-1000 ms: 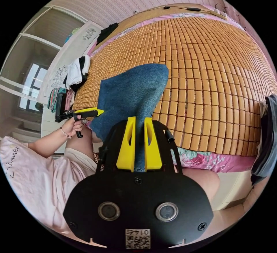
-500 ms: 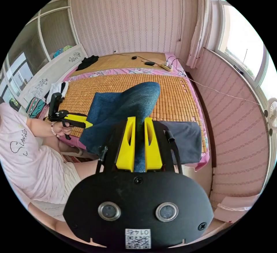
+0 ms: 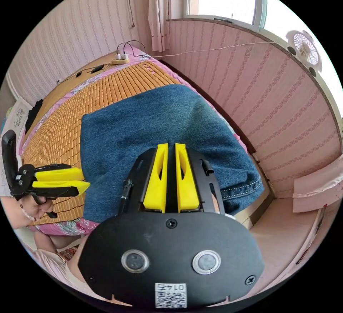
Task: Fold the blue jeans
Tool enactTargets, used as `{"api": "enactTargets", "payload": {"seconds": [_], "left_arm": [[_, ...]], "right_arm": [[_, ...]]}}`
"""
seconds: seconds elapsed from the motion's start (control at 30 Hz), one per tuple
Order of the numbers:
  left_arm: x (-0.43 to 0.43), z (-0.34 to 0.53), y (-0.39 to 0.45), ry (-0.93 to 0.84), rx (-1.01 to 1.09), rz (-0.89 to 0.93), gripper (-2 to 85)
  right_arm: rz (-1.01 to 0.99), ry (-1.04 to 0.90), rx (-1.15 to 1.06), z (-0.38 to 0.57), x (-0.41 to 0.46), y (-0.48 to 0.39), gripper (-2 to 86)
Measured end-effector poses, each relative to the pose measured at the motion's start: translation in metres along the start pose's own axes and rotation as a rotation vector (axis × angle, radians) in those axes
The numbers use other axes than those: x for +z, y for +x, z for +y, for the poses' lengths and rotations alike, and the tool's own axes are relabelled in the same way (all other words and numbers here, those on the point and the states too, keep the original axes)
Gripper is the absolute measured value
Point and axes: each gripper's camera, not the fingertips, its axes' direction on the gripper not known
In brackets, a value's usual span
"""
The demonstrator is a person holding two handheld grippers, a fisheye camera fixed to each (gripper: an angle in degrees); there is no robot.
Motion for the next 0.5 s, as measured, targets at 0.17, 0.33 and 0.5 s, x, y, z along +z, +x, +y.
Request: {"api": "enactTargets", "payload": {"seconds": [0.17, 0.33, 0.5], "left_arm": [[-0.088, 0.116, 0.018, 0.143, 0.116, -0.025, 3.9], [-0.197, 0.328, 0.020, 0.201, -0.064, -0.267, 4.0], [-0.287, 0.520, 0.050, 0.394, -0.358, -0.532, 4.0]], "right_arm": [[-0.110, 0.128, -0.032, 0.063, -0.058, -0.042, 1.3], [-0.343, -0.014, -0.347, 0.186, -0.074, -0.186, 4.8], [-0.576, -0.080, -0.671, 0.259, -0.088, -0.343, 7.0]]}}
